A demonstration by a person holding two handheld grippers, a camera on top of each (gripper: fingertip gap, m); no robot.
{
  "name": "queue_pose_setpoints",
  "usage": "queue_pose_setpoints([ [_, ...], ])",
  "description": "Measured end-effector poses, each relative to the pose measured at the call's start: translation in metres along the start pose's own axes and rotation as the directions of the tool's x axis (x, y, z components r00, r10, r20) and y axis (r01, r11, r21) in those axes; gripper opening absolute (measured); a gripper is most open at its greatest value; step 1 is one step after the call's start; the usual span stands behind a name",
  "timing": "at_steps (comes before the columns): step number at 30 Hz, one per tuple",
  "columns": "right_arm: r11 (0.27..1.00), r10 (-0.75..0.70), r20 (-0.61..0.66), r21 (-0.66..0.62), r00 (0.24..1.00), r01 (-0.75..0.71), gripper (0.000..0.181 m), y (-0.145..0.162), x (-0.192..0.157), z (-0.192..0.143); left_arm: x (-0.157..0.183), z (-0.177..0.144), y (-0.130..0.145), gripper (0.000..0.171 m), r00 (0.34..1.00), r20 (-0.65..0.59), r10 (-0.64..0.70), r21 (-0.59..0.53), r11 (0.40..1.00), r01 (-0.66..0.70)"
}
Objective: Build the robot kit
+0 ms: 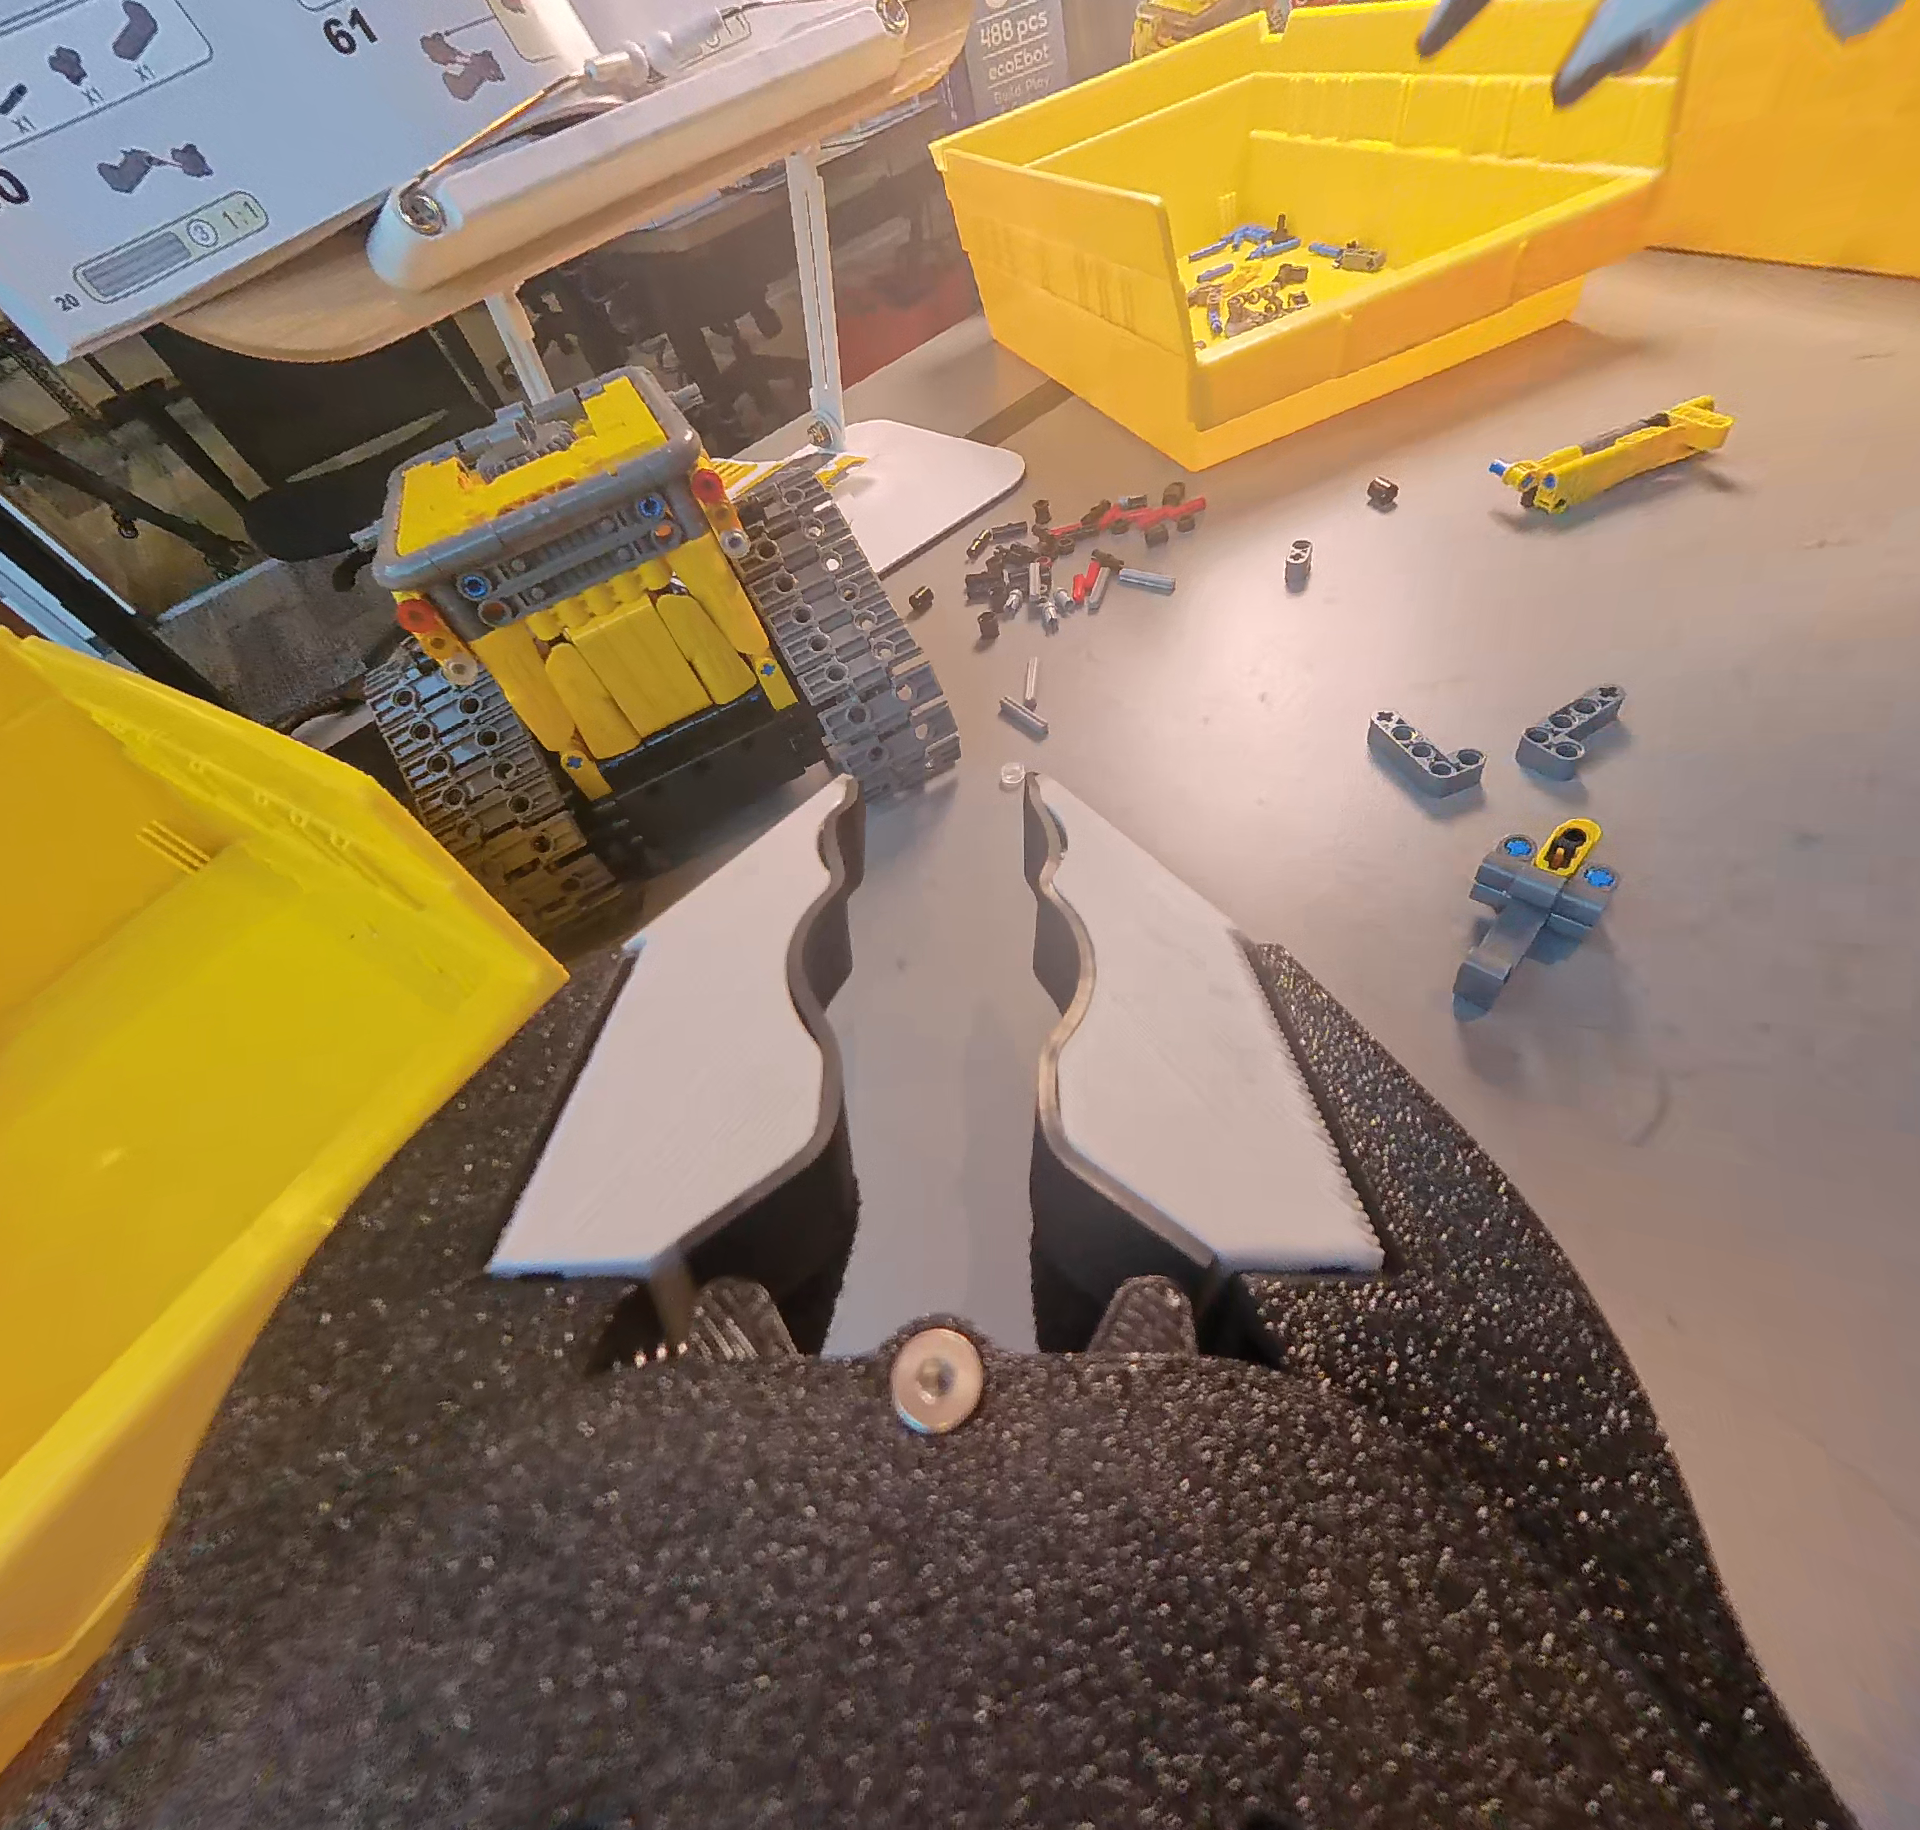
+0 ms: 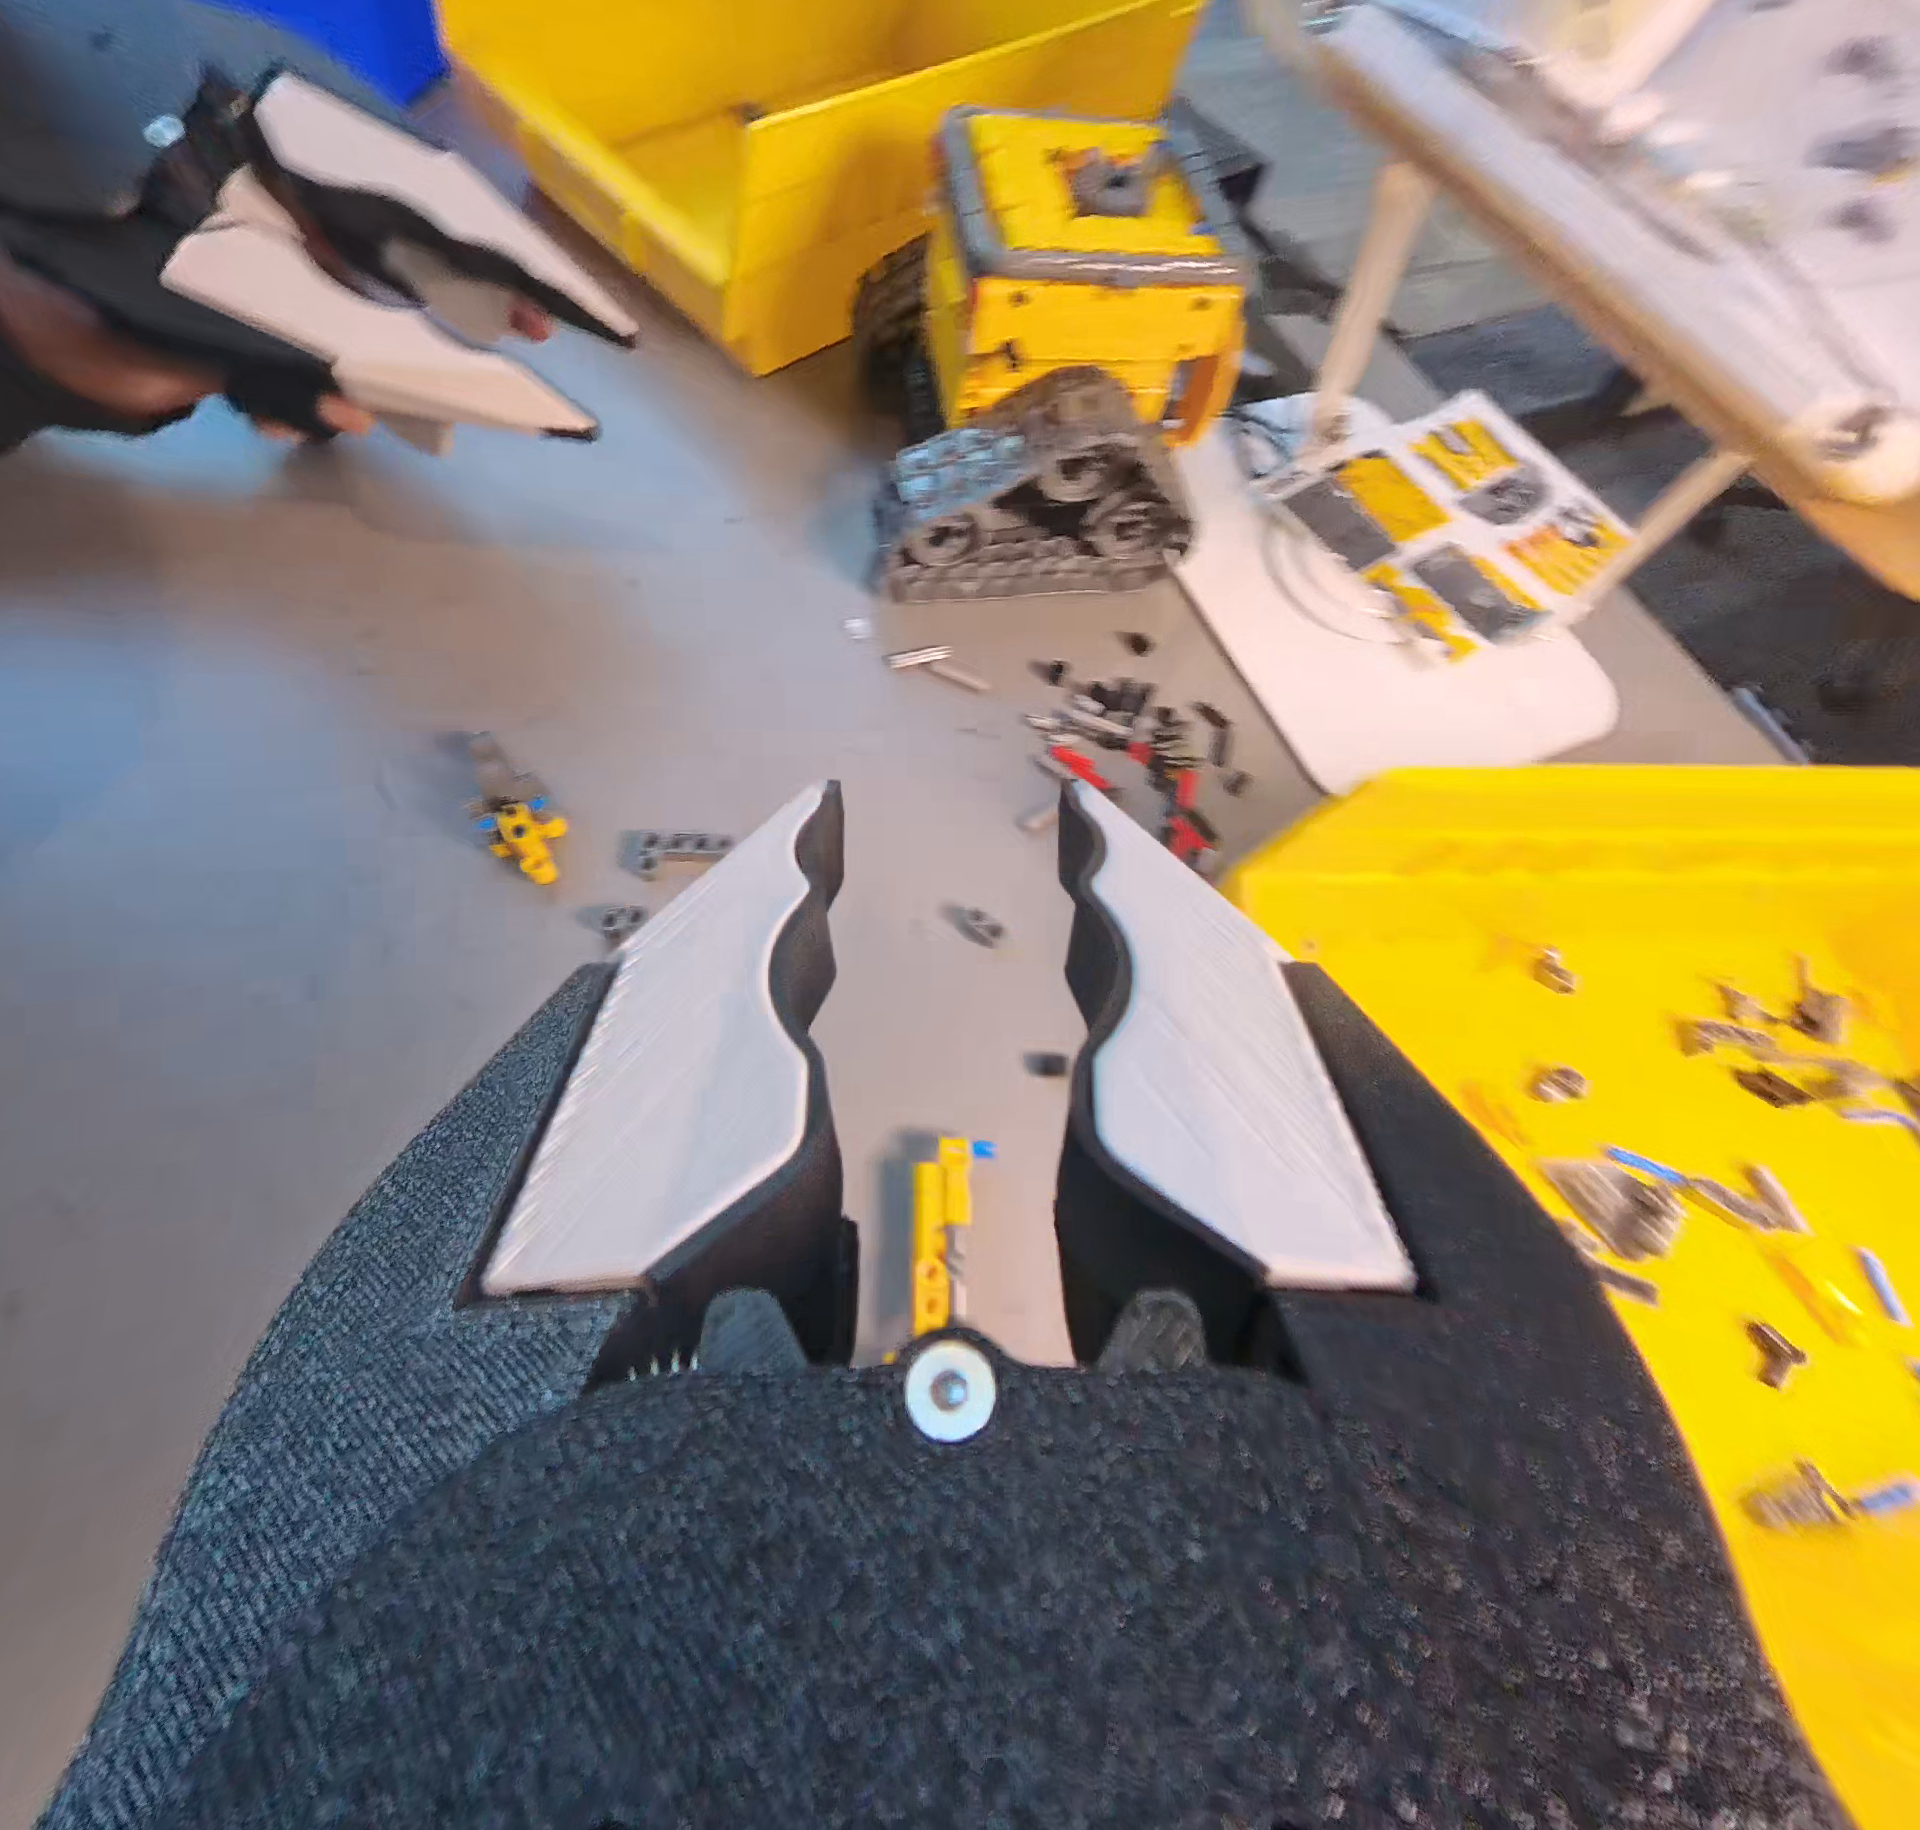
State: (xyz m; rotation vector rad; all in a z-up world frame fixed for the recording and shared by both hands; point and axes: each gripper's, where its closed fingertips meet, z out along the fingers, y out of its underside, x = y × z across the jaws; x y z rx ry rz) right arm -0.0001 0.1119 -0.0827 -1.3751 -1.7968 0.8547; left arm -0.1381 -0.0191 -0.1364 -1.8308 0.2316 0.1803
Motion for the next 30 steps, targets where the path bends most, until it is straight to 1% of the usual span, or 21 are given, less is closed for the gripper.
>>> queue_pose_setpoints([
  [1, 1.0, 0.025, -0.039, 0.009, 0.999, -0.024, 0.039, -0.001, 0.016, -0.011, 0.0, 0.0, 0.0, 0.03, 1.0, 0.0, -0.002, 0.0, 1.0, 0.002],
  [3, 0.999, 0.046, -0.13, 0.028, 0.99, -0.043, 0.027, -0.001, 0.049, -0.03, -0.001, 0.0, 0.001, 0.03, 1.0, 0.002, -0.005, -0.002, 1.0, 0.005],
  [5, 0.997, 0.067, -0.215, 0.045, 0.974, -0.059, 0.0, 0.002, 0.078, -0.044, -0.001, 0.001, 0.002, 0.03, 1.0, 0.003, -0.008, -0.007, 1.0, 0.008],
  [7, 0.992, 0.121, -0.258, 0.068, 0.958, -0.107, 0.0, 0.004, 0.098, -0.052, -0.001, 0.002, 0.004, 0.03, 1.0, 0.003, -0.011, -0.013, 1.0, 0.011],
  [10, 0.974, 0.225, -0.279, 0.097, 0.934, -0.205, 0.0, 0.008, 0.111, -0.052, -0.001, 0.003, 0.006, 0.03, 1.0, 0.003, -0.014, -0.02, 1.0, 0.014],
  [11, 0.968, 0.249, -0.29, 0.095, 0.924, -0.231, 0.003, 0.01, 0.112, -0.049, -0.001, 0.003, 0.007, 0.03, 1.0, 0.003, -0.013, -0.022, 1.0, 0.013],
  [12, 0.964, 0.265, -0.306, 0.09, 0.915, -0.249, 0.012, 0.012, 0.112, -0.044, -0.001, 0.003, 0.007, 0.03, 1.0, 0.004, -0.013, -0.022, 1.0, 0.013],
  [13, 0.961, 0.276, -0.321, 0.089, 0.906, -0.261, 0.018, 0.014, 0.11, -0.037, -0.001, 0.003, 0.007, 0.03, 1.0, 0.005, -0.013, -0.022, 1.0, 0.013],
  [15, 0.957, 0.289, -0.321, 0.097, 0.902, -0.272, 0.02, 0.015, 0.1, -0.018, -0.002, 0.004, 0.007, 0.03, 1.0, 0.005, -0.014, -0.023, 1.0, 0.014],
  [17, 0.958, 0.288, -0.292, 0.07, 0.912, -0.28, 0.023, 0.02, 0.082, 0.009, -0.002, 0.004, 0.007, 0.03, 1.0, 0.006, -0.016, -0.022, 1.0, 0.016],
  [21, 0.959, 0.257, -0.23, -0.06, 0.939, -0.277, 0.027, 0.042, 0.047, 0.069, -0.002, 0.003, 0.007, 0.03, 1.0, 0.006, -0.017, -0.02, 1.0, 0.018],
  [23, 0.95, 0.253, -0.19, -0.138, 0.949, -0.281, 0.029, 0.055, 0.034, 0.093, -0.003, 0.003, 0.007, 0.03, 1.0, 0.005, -0.02, -0.02, 1.0, 0.02],
  [26, 0.937, 0.215, -0.194, -0.237, 0.957, -0.259, 0.03, 0.071, 0.031, 0.114, -0.003, 0.002, 0.007, 0.03, 1.0, 0.003, -0.02, -0.019, 1.0, 0.02],
  [29, 0.921, 0.221, -0.189, -0.283, 0.957, -0.269, 0.027, 0.08, 0.031, 0.126, -0.004, 0.002, 0.006, 0.03, 1.0, 0.0, -0.021, -0.017, 1.0, 0.021],
  [30, 0.923, 0.215, -0.195, -0.281, 0.957, -0.265, 0.022, 0.079, 0.033, 0.127, -0.004, 0.002, 0.006, 0.03, 1.0, -0.001, -0.022, -0.017, 1.0, 0.022],
])
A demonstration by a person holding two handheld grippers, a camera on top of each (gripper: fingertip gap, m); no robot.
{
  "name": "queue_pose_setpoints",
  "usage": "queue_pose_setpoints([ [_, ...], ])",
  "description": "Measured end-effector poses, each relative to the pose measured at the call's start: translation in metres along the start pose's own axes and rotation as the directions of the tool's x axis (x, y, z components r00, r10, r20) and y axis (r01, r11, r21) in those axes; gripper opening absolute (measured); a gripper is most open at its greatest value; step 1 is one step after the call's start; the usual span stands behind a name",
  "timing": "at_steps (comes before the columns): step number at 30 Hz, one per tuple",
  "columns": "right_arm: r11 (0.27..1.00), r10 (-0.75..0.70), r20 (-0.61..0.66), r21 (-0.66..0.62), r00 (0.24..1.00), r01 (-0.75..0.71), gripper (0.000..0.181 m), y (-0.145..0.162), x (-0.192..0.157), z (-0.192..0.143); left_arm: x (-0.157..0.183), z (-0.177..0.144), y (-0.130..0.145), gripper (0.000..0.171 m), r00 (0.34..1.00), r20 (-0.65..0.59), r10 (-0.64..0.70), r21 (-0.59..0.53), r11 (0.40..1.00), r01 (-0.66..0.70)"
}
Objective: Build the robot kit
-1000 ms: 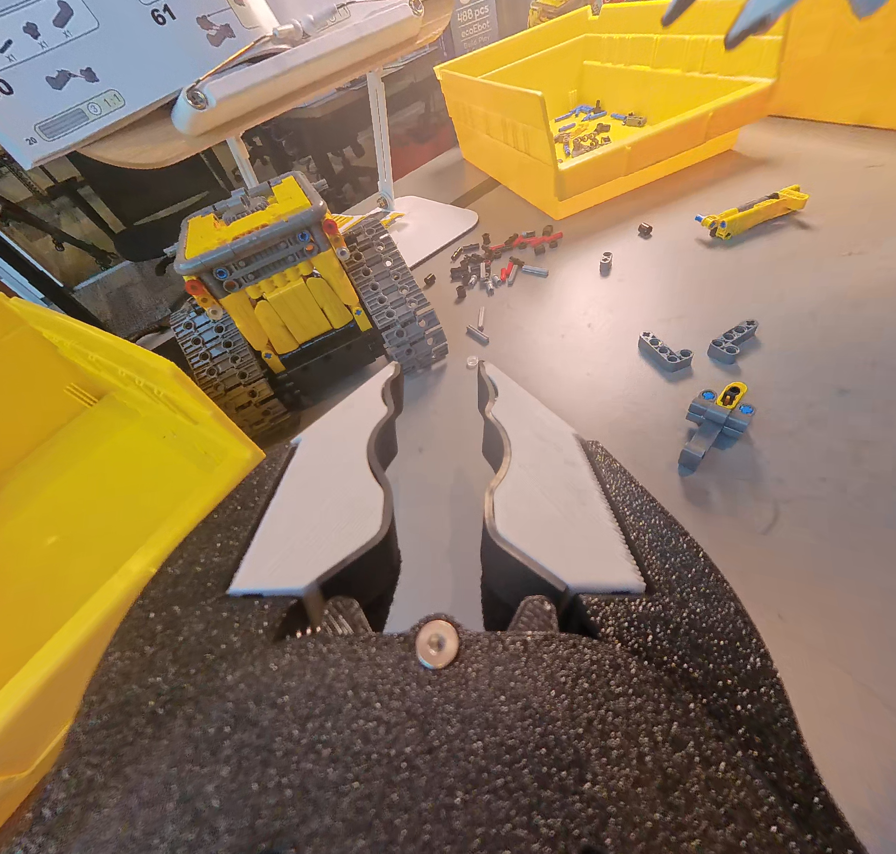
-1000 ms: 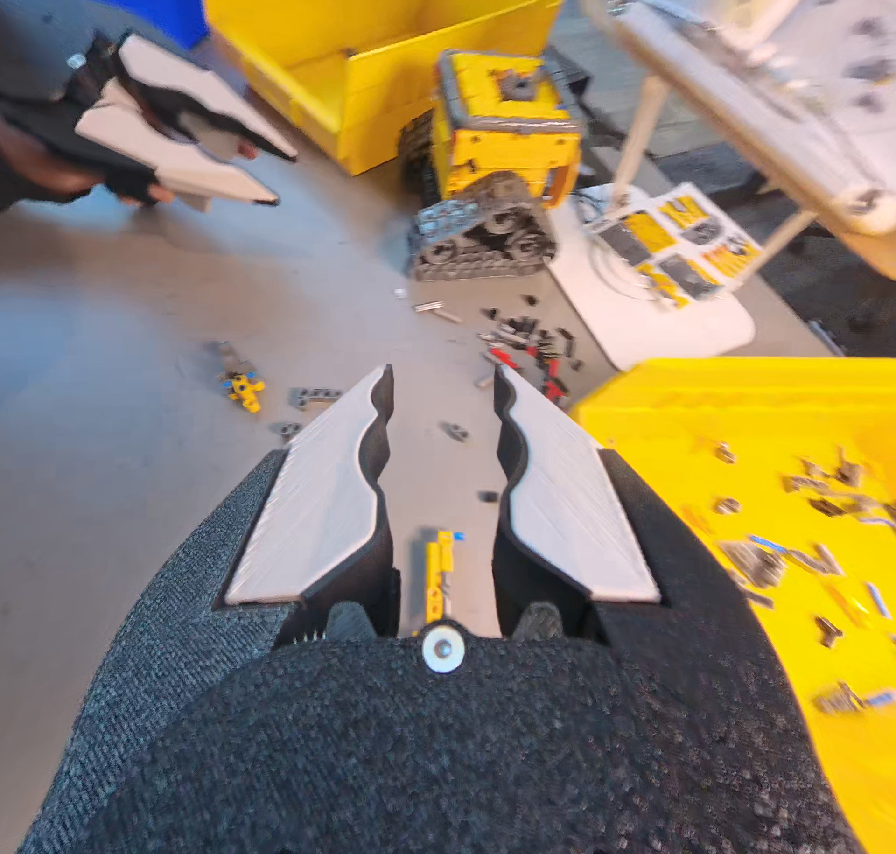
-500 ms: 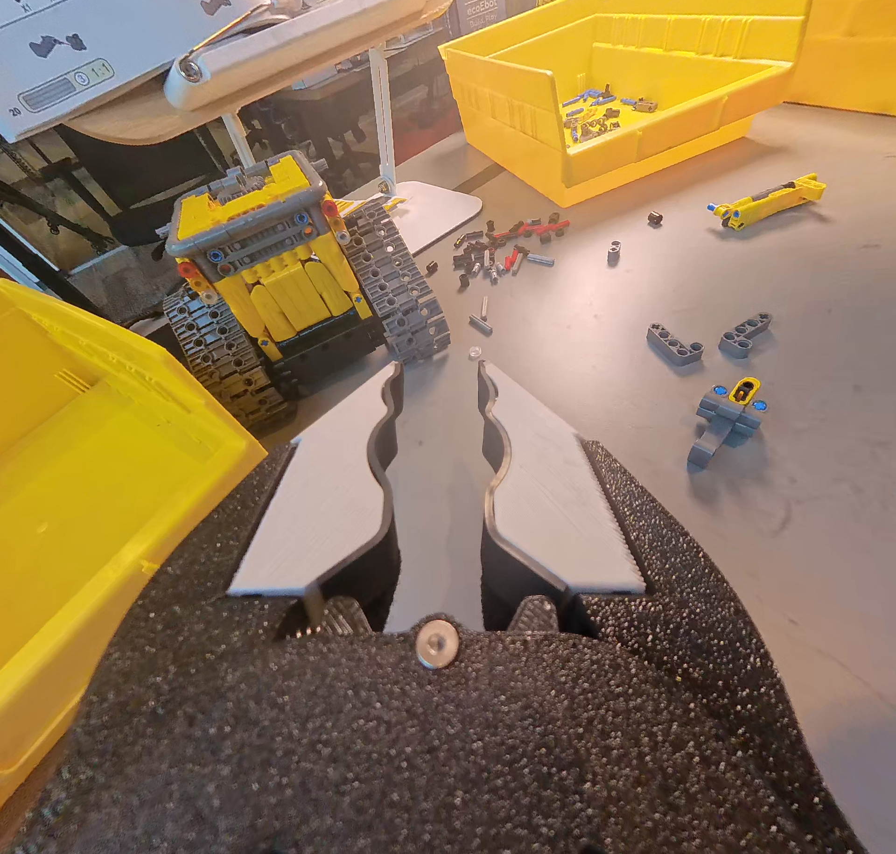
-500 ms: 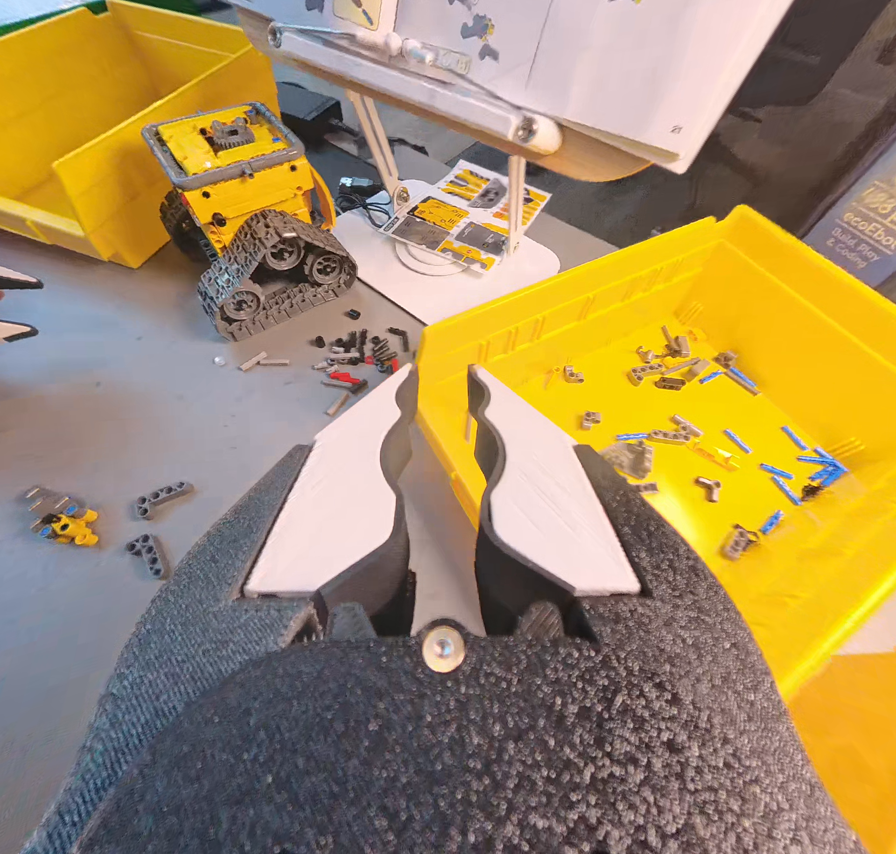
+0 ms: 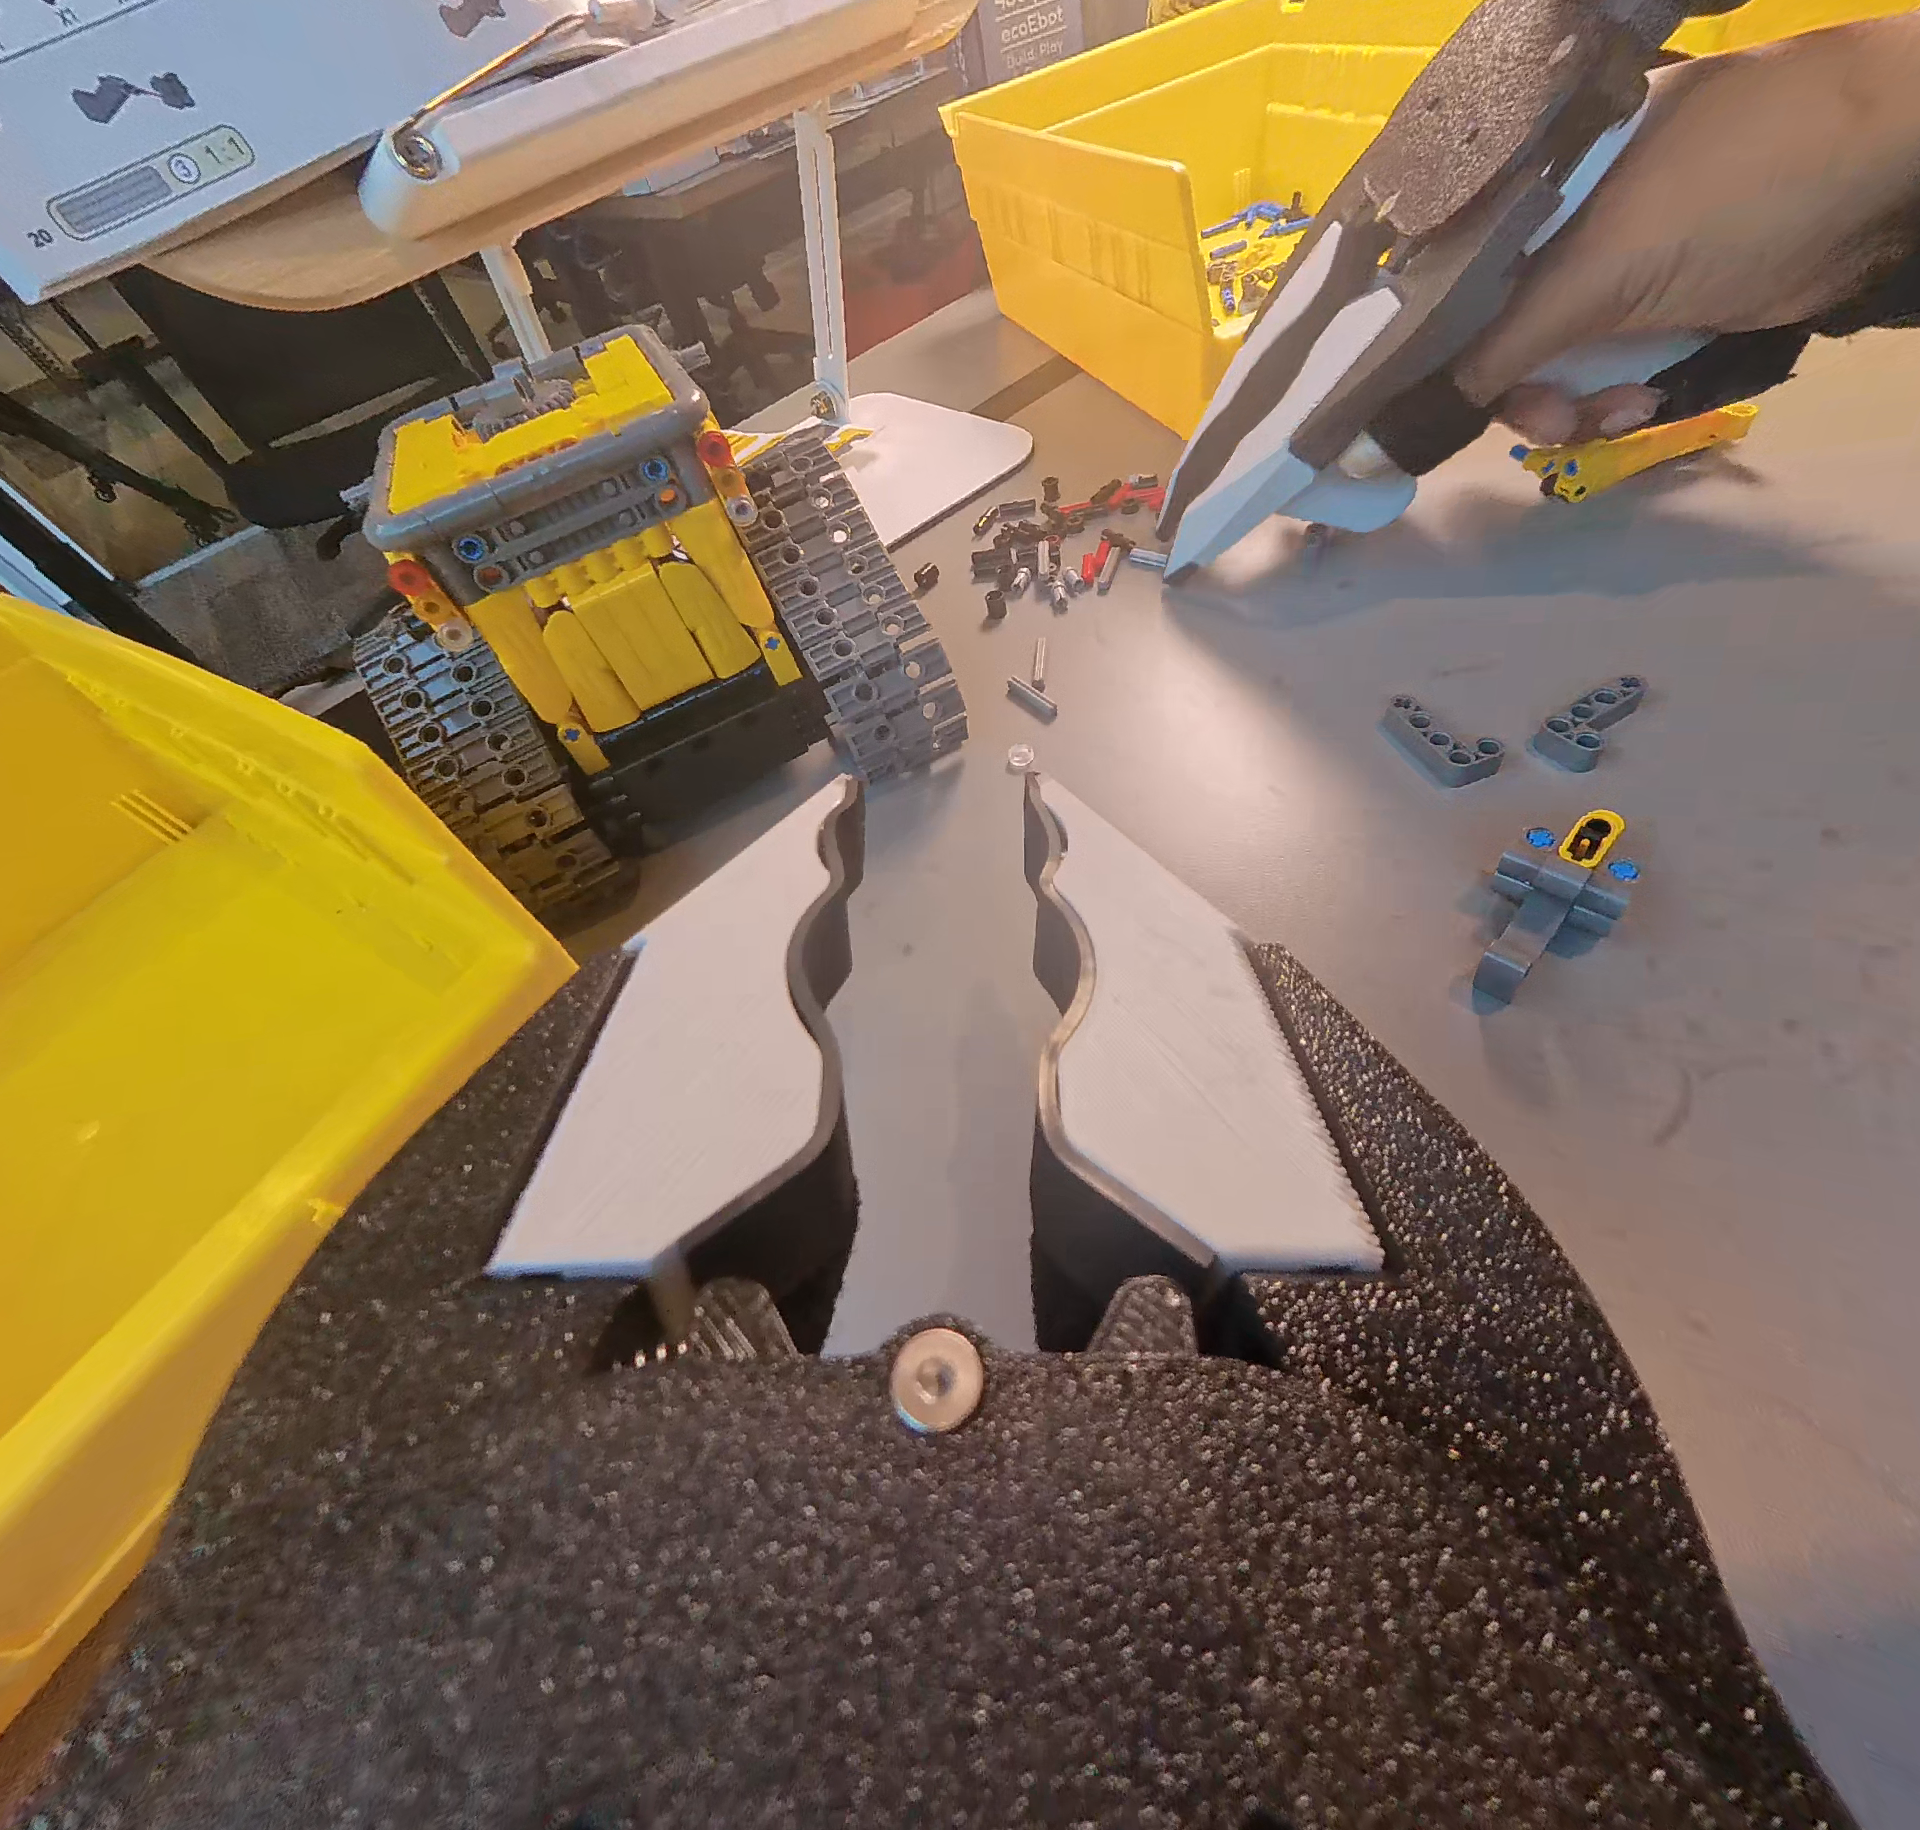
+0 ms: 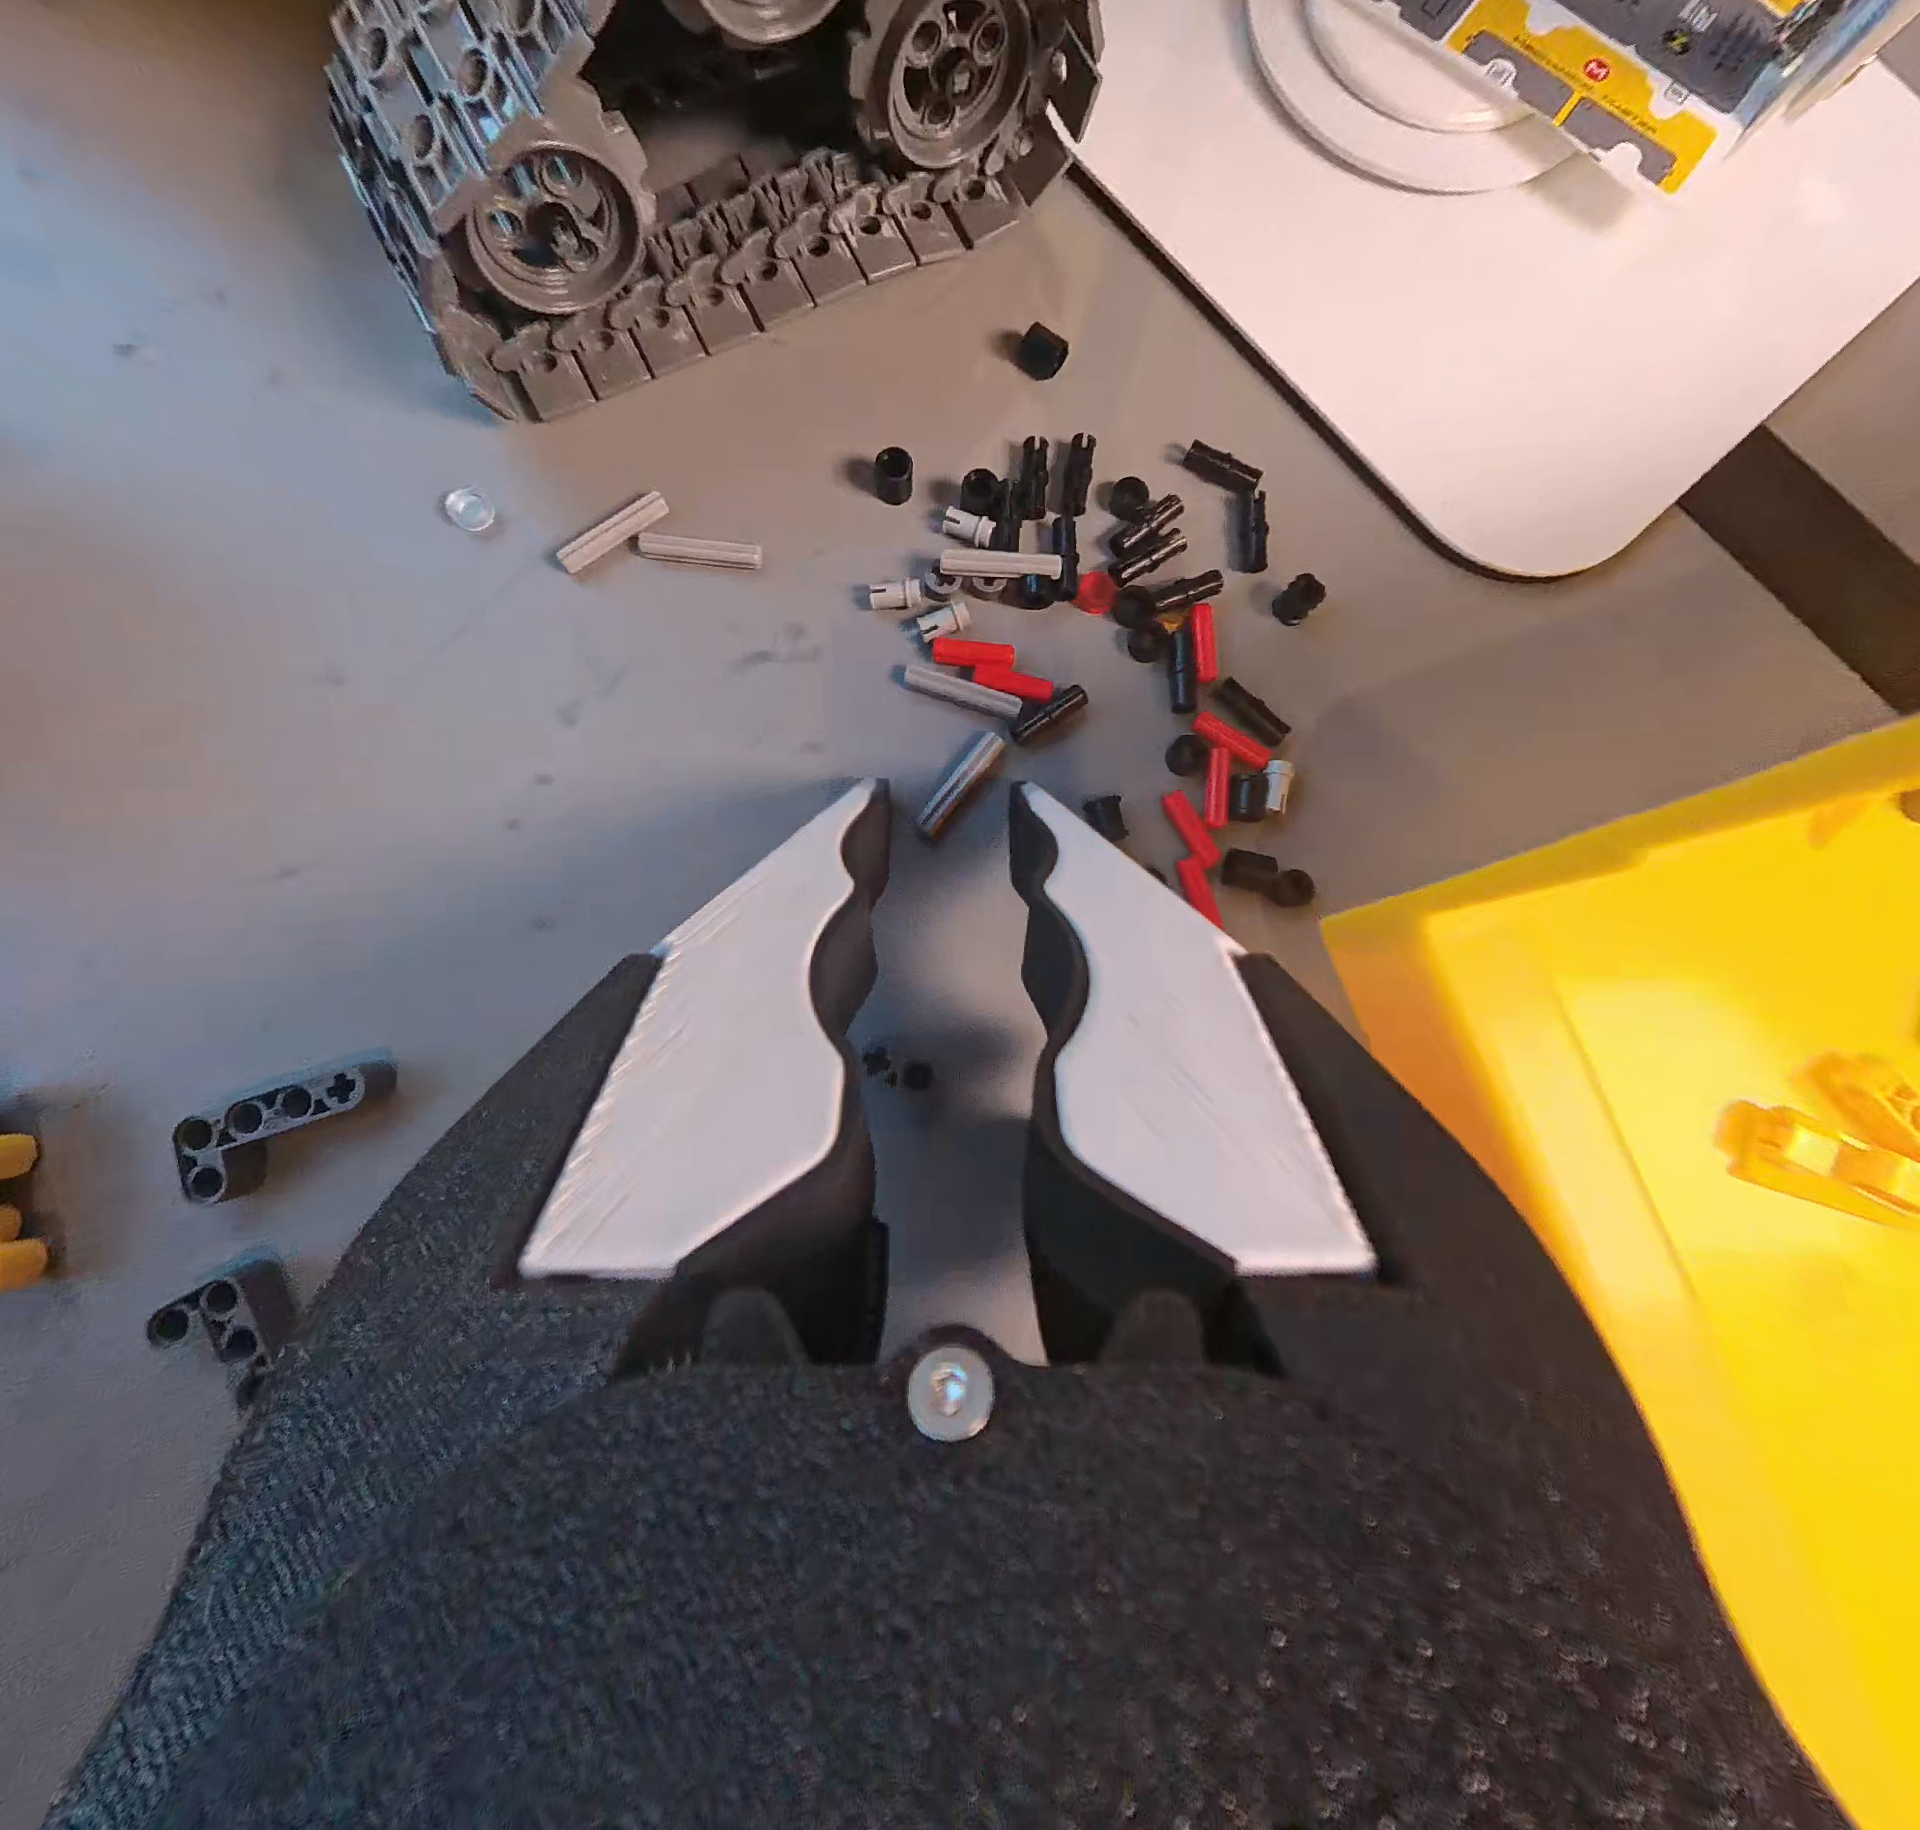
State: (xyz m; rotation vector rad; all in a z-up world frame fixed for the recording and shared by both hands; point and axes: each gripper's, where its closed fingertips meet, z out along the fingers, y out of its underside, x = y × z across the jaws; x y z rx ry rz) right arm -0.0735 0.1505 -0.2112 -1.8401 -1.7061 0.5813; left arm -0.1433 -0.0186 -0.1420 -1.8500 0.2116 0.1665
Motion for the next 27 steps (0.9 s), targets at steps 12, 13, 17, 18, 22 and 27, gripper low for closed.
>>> queue_pose_setpoints([
  [12, 0.978, -0.127, 0.164, 0.184, 0.978, 0.096, 0.004, -0.023, -0.03, -0.037, 0.0, -0.001, -0.002, 0.03, 1.0, -0.004, 0.003, 0.006, 1.0, -0.003],
  [13, 0.967, -0.164, 0.195, 0.226, 0.967, 0.118, 0.004, -0.025, -0.041, -0.05, 0.0, -0.001, -0.002, 0.03, 1.0, -0.006, 0.0, 0.004, 1.0, 0.0],
  [17, 0.922, -0.357, 0.287, 0.264, 0.889, 0.284, 0.004, -0.002, -0.091, -0.087, 0.005, 0.001, 0.001, 0.03, 1.0, -0.027, -0.007, -0.012, 1.0, 0.007],
  [18, 0.911, -0.393, 0.316, 0.259, 0.864, 0.32, 0.004, 0.01, -0.103, -0.091, 0.008, 0.002, 0.002, 0.031, 0.999, -0.044, -0.011, -0.019, 1.0, 0.01],
  [22, 0.905, -0.425, 0.421, 0.224, 0.801, 0.362, 0.004, 0.049, -0.137, -0.094, 0.032, 0.004, 0.008, 0.035, 0.984, -0.176, -0.022, -0.075, 0.997, 0.009],
  [27, 0.879, -0.471, 0.47, 0.182, 0.746, 0.44, 0.004, 0.076, -0.156, -0.086, 0.063, -0.005, 0.006, 0.036, 0.932, -0.363, -0.011, -0.08, 0.997, -0.02],
])
